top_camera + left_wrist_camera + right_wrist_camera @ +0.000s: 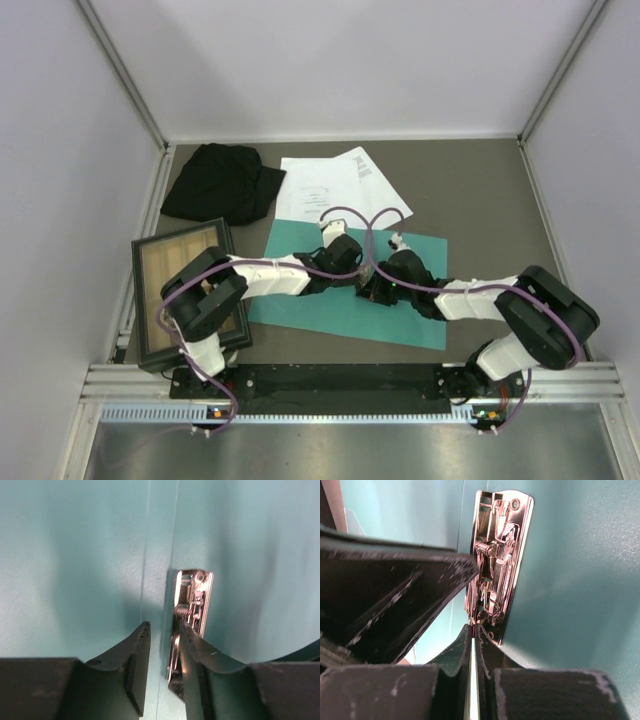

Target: Put the files into the folder

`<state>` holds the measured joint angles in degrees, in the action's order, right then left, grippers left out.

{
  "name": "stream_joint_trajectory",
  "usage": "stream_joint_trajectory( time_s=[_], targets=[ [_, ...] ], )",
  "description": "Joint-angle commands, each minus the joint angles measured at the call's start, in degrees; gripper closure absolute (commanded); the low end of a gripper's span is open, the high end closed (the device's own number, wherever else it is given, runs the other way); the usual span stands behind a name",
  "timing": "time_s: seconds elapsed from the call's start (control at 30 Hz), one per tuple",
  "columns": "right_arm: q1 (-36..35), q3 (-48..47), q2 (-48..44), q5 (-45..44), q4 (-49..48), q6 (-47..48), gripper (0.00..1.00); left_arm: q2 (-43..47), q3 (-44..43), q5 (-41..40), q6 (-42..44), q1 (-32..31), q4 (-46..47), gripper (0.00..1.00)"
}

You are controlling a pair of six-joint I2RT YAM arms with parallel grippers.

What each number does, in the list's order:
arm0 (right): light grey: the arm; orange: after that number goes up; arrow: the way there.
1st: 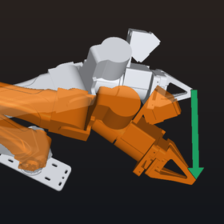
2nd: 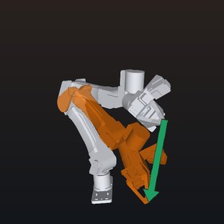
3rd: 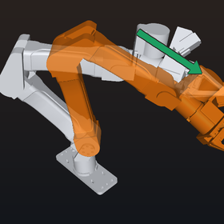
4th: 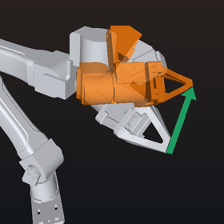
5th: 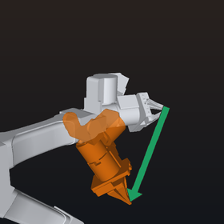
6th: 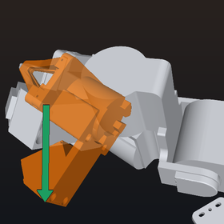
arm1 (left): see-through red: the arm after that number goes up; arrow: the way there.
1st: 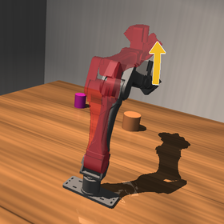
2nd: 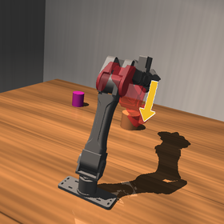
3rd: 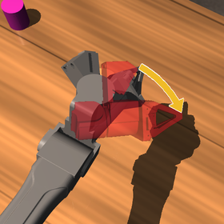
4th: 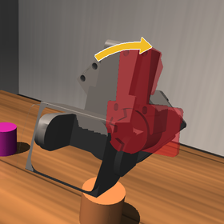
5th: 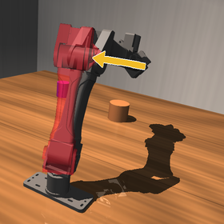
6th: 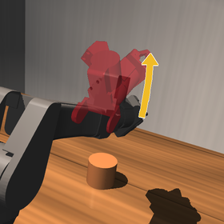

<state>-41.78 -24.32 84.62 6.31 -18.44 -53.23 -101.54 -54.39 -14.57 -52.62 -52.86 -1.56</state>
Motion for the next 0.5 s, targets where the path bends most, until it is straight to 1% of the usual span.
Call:
stream_joint_trajectory(
  time_s=[0.0, 0.03, 0.1, 0.2, 0.3, 0.47],
  targets=[
    [-0.8, 5.1, 2.7, -2.7, 14.1, 5.2, 1.0, -5.4, -2.6, -1.7, 3.2, 0.1, -8.7, 0.67],
    [-0.8, 5.2, 2.6, -2.5, 13.9, 5.2, 1.0, -5.9, -3.4, -1.9, 3.3, 0.1, -8.5, 0.72],
    [-0.8, 5.5, 2.0, -2.1, 13.5, 5.4, 1.0, -6.1, -3.7, -1.4, 3.4, 0.2, -7.3, 0.76],
    [-0.3, 5.7, 1.6, -1.6, 13.4, 5.5, 1.0, -6.8, -4.8, -1.3, 3.5, 0.4, -5.8, 0.76],
    [0.6, 6.1, 0.6, -0.9, 13.5, 5.8, 1.0, -8.3, -6.4, -2.3, 3.5, 0.8, -7.9, 0.77],
    [1.6, 7.7, -0.7, 0.9, 11.6, 6.3, 1.0, -8.6, -5.8, -2.7, 3.4, 2.4, -6.5, 0.81]
  ],
)
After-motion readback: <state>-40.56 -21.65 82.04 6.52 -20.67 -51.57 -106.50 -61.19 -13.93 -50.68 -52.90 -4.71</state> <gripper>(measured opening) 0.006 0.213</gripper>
